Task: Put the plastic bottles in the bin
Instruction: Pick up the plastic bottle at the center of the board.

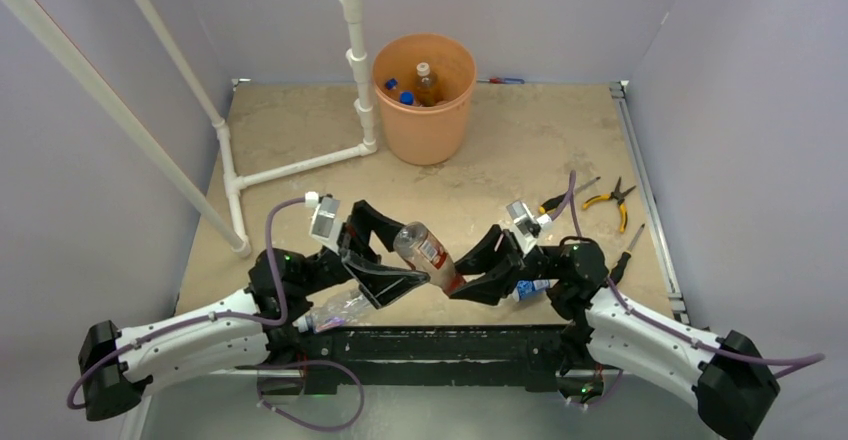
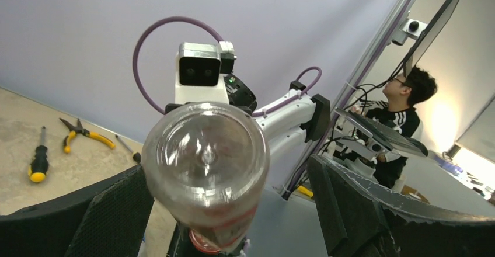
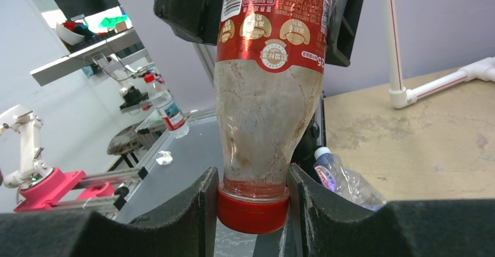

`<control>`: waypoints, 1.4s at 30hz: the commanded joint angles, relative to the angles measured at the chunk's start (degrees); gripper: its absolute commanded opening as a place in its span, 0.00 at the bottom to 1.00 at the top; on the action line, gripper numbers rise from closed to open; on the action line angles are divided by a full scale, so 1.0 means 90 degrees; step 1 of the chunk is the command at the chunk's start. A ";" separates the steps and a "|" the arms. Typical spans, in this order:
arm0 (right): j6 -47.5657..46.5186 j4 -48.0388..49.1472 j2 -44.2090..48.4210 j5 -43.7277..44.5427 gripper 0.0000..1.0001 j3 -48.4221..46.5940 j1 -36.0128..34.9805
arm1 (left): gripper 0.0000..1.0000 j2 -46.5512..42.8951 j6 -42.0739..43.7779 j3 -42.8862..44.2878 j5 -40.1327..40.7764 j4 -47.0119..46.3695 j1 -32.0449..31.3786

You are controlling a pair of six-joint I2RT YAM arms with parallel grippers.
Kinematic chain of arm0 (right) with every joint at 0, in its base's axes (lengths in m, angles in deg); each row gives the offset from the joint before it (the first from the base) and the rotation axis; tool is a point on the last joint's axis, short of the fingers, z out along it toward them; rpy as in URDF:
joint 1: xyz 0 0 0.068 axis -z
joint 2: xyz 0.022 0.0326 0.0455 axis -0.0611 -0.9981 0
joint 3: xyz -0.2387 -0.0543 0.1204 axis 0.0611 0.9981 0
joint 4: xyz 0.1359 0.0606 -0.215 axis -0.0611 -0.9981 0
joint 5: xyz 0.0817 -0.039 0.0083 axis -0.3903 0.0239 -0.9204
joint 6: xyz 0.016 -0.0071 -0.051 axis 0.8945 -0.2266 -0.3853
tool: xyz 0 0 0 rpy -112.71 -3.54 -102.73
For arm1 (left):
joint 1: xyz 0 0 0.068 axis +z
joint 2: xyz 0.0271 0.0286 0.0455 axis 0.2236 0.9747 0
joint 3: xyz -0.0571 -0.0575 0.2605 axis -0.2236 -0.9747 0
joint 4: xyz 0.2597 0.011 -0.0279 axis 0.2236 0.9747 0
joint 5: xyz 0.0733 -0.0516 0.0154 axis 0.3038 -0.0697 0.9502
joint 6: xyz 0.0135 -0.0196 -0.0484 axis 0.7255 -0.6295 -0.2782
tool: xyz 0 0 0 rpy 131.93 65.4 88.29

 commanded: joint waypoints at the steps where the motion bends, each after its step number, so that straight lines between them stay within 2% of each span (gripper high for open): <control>1: -0.0172 -0.0027 -0.0059 -0.0179 0.00 -0.0389 -0.0056 | 0.96 0.0382 -0.0279 0.0367 -0.0557 -0.0611 -0.0001; 5: -0.0328 -0.0300 0.0010 -0.0165 0.00 -0.0482 -0.0066 | 0.84 0.0498 -0.0326 0.0334 -0.0559 -0.0794 -0.0001; 11: -0.0544 -0.0702 0.0102 -0.0150 0.00 -0.0597 -0.0066 | 0.55 0.0336 -0.0255 0.0282 -0.0330 -0.0739 -0.0001; 16: -0.0529 -0.0813 0.0114 -0.0112 0.00 -0.0707 -0.0066 | 0.45 0.0171 -0.0162 0.0243 -0.0006 -0.0678 -0.0001; 17: -0.0515 -0.0889 0.0127 -0.0046 0.10 -0.0739 -0.0065 | 0.45 0.0137 -0.0146 0.0233 0.0085 -0.0668 -0.0001; 19: -0.0424 -0.0934 0.0162 0.0114 0.43 -0.0794 -0.0067 | 0.45 0.0024 -0.0119 0.0186 0.0412 -0.0627 -0.0001; 20: -0.0307 -0.0837 0.0192 0.0197 0.54 -0.0785 -0.0074 | 0.45 -0.0054 -0.0105 0.0147 0.0629 -0.0616 -0.0001; 25: 0.0264 -0.0359 0.0331 0.0695 0.95 -0.0799 -0.0066 | 0.44 -0.0494 -0.0074 -0.0078 0.1798 -0.0859 -0.0001; 26: 0.0312 -0.0326 0.0326 0.0788 0.98 -0.0849 -0.0067 | 0.43 -0.0569 -0.0067 -0.0104 0.1975 -0.0895 -0.0001; 34: 0.0837 -0.0337 0.0011 0.2291 0.99 -0.0960 -0.0066 | 0.43 -0.1237 -0.0013 -0.0323 0.3050 -0.0867 -0.0001; 38: 0.1321 0.0648 -0.0398 0.2961 0.99 -0.0439 -0.0061 | 0.43 -0.1541 -0.0141 -0.0598 0.3241 -0.0904 -0.0001; 42: 0.1227 0.1106 -0.1041 0.2906 0.99 -0.0546 -0.0056 | 0.43 -0.1796 -0.0125 -0.0779 0.3440 -0.1073 -0.0001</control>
